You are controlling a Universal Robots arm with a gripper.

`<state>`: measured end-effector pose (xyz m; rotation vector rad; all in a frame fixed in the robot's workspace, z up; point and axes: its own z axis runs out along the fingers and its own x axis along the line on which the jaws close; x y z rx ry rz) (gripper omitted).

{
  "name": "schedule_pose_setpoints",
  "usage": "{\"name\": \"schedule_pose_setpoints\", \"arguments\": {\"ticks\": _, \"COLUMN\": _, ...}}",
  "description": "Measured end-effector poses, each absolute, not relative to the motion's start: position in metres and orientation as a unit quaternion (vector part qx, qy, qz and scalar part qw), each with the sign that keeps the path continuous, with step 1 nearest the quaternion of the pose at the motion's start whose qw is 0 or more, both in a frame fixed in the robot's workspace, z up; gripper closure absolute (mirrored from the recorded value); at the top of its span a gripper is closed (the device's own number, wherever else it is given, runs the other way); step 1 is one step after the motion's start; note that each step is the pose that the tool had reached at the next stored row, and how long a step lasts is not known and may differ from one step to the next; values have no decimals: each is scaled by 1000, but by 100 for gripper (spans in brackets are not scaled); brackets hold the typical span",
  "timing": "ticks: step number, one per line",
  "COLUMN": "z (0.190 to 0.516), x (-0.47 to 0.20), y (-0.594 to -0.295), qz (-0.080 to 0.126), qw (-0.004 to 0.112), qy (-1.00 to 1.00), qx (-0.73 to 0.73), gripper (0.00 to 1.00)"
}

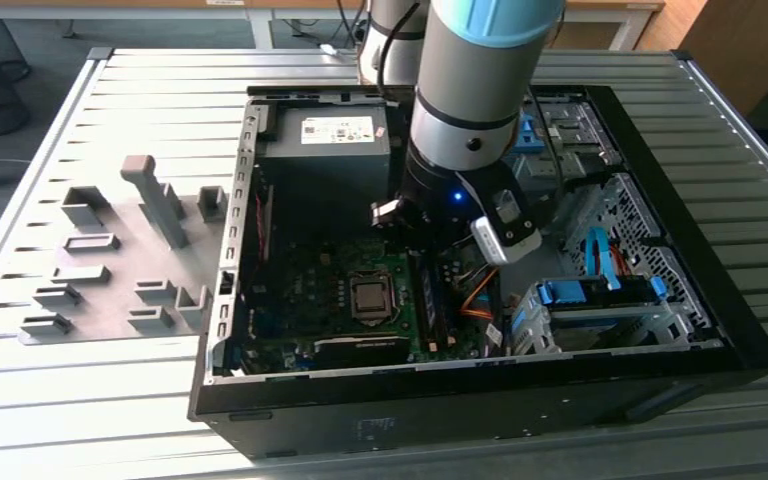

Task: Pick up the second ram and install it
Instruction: 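Insert the second ram into the second slot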

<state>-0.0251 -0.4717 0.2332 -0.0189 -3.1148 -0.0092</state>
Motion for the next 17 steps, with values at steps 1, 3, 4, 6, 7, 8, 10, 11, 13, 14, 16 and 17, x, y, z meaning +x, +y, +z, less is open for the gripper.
{"name": "schedule_pose_setpoints", "arguments": {"ticks": 1, "z": 232, "x": -25, "y": -472, "qz": -3, "qw": 13, "qy": -1000, "qx": -6, "gripper": 86}}
{"name": "schedule_pose_setpoints", "arguments": {"ticks": 3, "z": 230, "x": -25, "y": -472, "qz": -3, "qw": 13, "qy": -1000, "qx": -6, "gripper": 86}}
{"name": "schedule_pose_setpoints", "arguments": {"ticks": 4, "z": 229, "x": -25, "y": -472, "qz": -3, "qw": 13, "qy": -1000, "qx": -7, "gripper": 86}}
{"name": "schedule_pose_setpoints", "arguments": {"ticks": 6, "z": 228, "x": -25, "y": -474, "qz": -3, "qw": 13, "qy": -1000, "qx": -8, "gripper": 86}}
{"name": "schedule_pose_setpoints", "arguments": {"ticks": 7, "z": 228, "x": -25, "y": -475, "qz": -3, "qw": 13, "qy": -1000, "qx": -9, "gripper": 86}}
{"name": "schedule_pose_setpoints", "arguments": {"ticks": 8, "z": 228, "x": -25, "y": -476, "qz": -3, "qw": 13, "qy": -1000, "qx": -10, "gripper": 86}}
{"name": "schedule_pose_setpoints", "arguments": {"ticks": 10, "z": 227, "x": -25, "y": -477, "qz": -3, "qw": 13, "qy": -1000, "qx": -13, "gripper": 86}}
{"name": "schedule_pose_setpoints", "arguments": {"ticks": 11, "z": 227, "x": -25, "y": -478, "qz": -3, "qw": 13, "qy": -1000, "qx": -14, "gripper": 86}}
{"name": "schedule_pose_setpoints", "arguments": {"ticks": 13, "z": 226, "x": -25, "y": -479, "qz": -3, "qw": 13, "qy": -1000, "qx": -16, "gripper": 86}}
{"name": "schedule_pose_setpoints", "arguments": {"ticks": 14, "z": 226, "x": -25, "y": -479, "qz": -3, "qw": 13, "qy": -1000, "qx": -16, "gripper": 86}}
{"name": "schedule_pose_setpoints", "arguments": {"ticks": 16, "z": 226, "x": -25, "y": -479, "qz": -3, "qw": 13, "qy": -1000, "qx": -16, "gripper": 86}}
{"name": "schedule_pose_setpoints", "arguments": {"ticks": 17, "z": 226, "x": -25, "y": -479, "qz": -3, "qw": 13, "qy": -1000, "qx": -16, "gripper": 86}}
